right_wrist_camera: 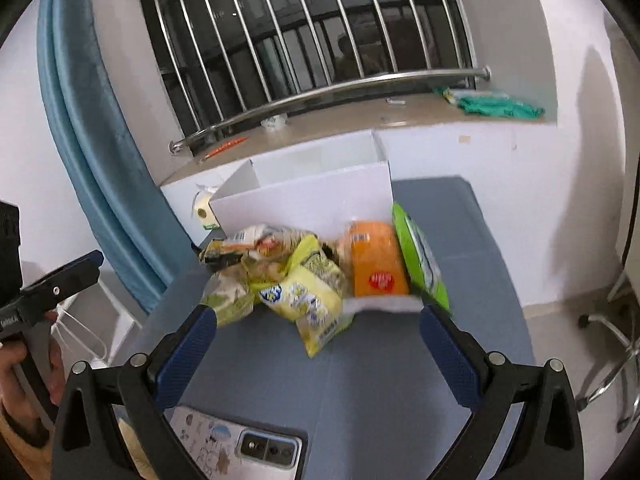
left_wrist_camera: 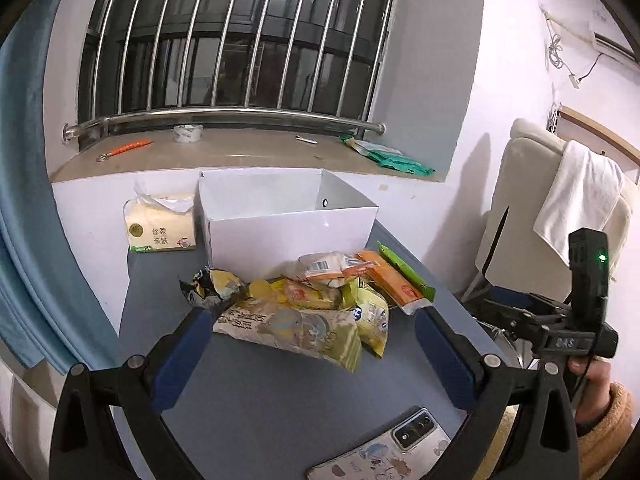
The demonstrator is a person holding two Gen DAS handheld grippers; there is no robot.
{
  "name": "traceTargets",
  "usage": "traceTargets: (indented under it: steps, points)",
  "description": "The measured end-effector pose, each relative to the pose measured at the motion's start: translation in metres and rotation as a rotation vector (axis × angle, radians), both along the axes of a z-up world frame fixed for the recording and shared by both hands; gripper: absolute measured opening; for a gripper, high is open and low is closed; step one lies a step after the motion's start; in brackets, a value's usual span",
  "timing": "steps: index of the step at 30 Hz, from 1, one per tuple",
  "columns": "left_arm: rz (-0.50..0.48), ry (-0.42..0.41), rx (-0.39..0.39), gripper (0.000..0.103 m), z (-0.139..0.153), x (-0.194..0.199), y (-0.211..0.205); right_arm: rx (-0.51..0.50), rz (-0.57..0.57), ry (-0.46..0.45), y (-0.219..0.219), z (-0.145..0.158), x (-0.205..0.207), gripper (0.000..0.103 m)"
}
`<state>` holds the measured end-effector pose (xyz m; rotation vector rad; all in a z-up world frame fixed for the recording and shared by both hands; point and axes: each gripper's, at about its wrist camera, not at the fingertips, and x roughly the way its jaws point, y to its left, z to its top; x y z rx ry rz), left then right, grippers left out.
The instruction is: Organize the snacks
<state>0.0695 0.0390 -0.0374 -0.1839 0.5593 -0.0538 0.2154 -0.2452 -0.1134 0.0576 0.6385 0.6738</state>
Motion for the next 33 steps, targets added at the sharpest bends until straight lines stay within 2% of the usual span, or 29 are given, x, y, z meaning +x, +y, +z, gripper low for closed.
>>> traceTargets:
  steps: [3,6,10,15,17,19,20,22,23,24,26,28,33]
  points:
    - [-0.006,0.002,0.001,0.103,0.0,-0.001,-0.004,0.003,-0.031,0.013,-0.007,-0.003,0.009,0.103]
    - [-0.019,0.004,0.002,0.103,-0.001,0.0,-0.007,-0.041,-0.07,0.015,-0.007,-0.009,0.034,0.103]
    - [-0.026,0.022,0.003,0.103,-0.005,0.006,-0.011,-0.098,-0.094,0.082,0.002,-0.028,0.092,0.103]
    - [-0.052,0.052,0.002,0.103,-0.015,0.011,-0.018,-0.135,-0.116,0.181,0.012,-0.054,0.15,0.086]
    - [-0.054,0.067,0.001,0.103,-0.019,0.014,-0.02,-0.157,-0.128,0.216,0.016,-0.065,0.171,0.086]
    - [-0.059,0.08,-0.012,0.103,-0.024,0.017,-0.02,-0.127,-0.125,0.246,0.014,-0.073,0.185,0.083]
    - [-0.058,0.087,-0.017,0.103,-0.026,0.018,-0.021,-0.117,-0.125,0.255,0.013,-0.074,0.189,0.076]
    - [-0.051,0.103,-0.028,0.103,-0.031,0.02,-0.02,-0.14,-0.144,0.254,0.011,-0.073,0.195,0.038]
    - [-0.048,0.106,-0.035,0.103,-0.033,0.021,-0.019,-0.188,-0.168,0.256,0.012,-0.074,0.196,0.014]
    - [-0.048,0.11,-0.042,0.103,-0.034,0.022,-0.018,-0.215,-0.175,0.258,0.012,-0.075,0.197,0.015]
    - [-0.044,0.117,-0.061,0.103,-0.038,0.024,-0.016,-0.197,-0.124,0.283,0.011,-0.08,0.197,0.013]
    - [-0.041,0.126,-0.066,0.103,-0.041,0.027,-0.016,-0.222,-0.118,0.249,0.01,-0.08,0.192,0.013]
    - [-0.032,0.153,-0.043,0.103,-0.047,0.037,-0.016,-0.164,-0.09,0.203,0.002,-0.065,0.172,0.012]
